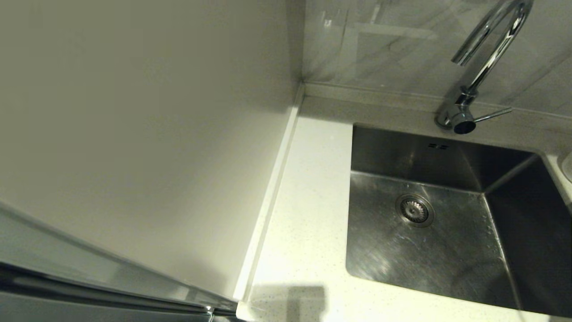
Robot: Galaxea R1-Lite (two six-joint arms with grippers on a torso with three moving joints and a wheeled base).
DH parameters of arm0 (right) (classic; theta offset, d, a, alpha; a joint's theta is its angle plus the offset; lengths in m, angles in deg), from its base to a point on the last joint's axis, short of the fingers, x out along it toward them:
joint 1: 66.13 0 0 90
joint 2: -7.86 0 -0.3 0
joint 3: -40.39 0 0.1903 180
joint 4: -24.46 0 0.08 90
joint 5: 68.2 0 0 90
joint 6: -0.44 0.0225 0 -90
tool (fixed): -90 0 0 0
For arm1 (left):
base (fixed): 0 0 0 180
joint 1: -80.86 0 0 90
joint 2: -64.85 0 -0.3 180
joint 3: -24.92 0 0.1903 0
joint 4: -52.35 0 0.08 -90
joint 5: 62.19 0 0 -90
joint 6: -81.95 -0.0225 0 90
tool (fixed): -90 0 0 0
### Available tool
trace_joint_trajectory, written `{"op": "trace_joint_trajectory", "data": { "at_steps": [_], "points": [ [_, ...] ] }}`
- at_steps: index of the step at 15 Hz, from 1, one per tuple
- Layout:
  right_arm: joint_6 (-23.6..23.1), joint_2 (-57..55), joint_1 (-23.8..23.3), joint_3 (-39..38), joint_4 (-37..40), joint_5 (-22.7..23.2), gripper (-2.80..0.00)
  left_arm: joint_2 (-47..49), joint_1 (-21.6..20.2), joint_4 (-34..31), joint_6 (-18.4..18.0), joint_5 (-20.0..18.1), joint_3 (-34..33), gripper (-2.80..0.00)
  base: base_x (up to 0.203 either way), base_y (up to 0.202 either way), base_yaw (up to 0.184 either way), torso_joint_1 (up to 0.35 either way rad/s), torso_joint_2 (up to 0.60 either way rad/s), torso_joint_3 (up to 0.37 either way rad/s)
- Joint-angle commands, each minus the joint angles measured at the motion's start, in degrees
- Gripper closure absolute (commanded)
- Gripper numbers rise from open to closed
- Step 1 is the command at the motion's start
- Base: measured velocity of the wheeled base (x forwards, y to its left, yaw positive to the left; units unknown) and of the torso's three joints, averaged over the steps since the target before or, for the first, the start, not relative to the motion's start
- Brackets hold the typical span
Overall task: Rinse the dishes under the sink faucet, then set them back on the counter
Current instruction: Put a bowl back to the table from the sink
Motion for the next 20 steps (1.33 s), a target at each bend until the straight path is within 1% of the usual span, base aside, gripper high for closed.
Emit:
{"op": "trace_joint_trajectory", "data": {
  "at_steps": [1,3,5,6,7,8,10,14,16,17,20],
  "points": [
    [-2.19,1.08,-0.01,-2.55,-0.88,-0.02,0.00,-0.18,0.07,0.02,0.03,0.00,0.00,0.00,0.000,0.000,0.000,0.000,0.00,0.000],
    [-3.64,1.04,0.22,-5.98,-6.83,0.44,0.00,-0.18,0.00,0.02,0.00,0.08,0.00,0.00,0.000,0.000,0.000,0.000,0.00,0.000],
    [-3.95,0.92,0.76,-10.84,-14.83,0.74,0.00,-0.26,0.01,0.02,0.03,0.00,0.00,0.00,0.000,0.000,0.000,0.000,0.00,0.000],
    [-4.03,0.74,1.06,-12.78,-17.85,1.88,0.00,-0.26,0.04,0.02,0.02,0.00,0.00,0.00,0.000,0.000,0.000,0.000,0.00,0.000],
    [-4.15,0.26,1.54,-13.99,-19.56,3.54,0.00,-0.18,0.00,0.02,0.03,0.00,0.00,0.00,0.000,0.000,0.000,0.000,0.00,0.000],
    [-4.10,-0.22,2.70,-14.60,-20.55,4.21,0.00,-0.18,0.00,0.02,0.03,0.00,0.00,0.00,0.000,0.000,0.000,0.000,0.00,0.000],
    [-3.69,-0.63,4.44,-14.63,-22.82,4.42,0.00,-0.18,0.00,0.02,0.03,0.00,0.00,0.00,0.000,0.000,0.000,0.000,0.00,0.000],
    [-3.65,-0.49,4.97,-14.58,-24.97,5.21,0.00,-0.25,0.00,0.02,0.03,0.00,0.00,0.00,0.000,0.000,0.000,0.000,0.00,0.000],
    [-3.57,-0.46,4.97,-14.93,-28.13,5.29,0.00,-0.18,0.00,0.02,0.03,0.07,0.00,0.00,0.000,0.000,0.000,0.000,0.00,0.000],
    [-3.56,-0.56,5.04,-14.83,-28.56,5.30,-2.80,-0.18,0.00,0.02,-0.04,0.00,0.00,0.00,0.000,0.000,0.000,0.000,0.00,0.000],
    [-3.47,-0.63,4.97,-14.76,-29.85,5.30,-2.80,-0.18,0.00,0.02,-0.06,0.00,-0.01,0.00,0.000,0.000,0.000,0.000,0.00,0.000]
  ]
}}
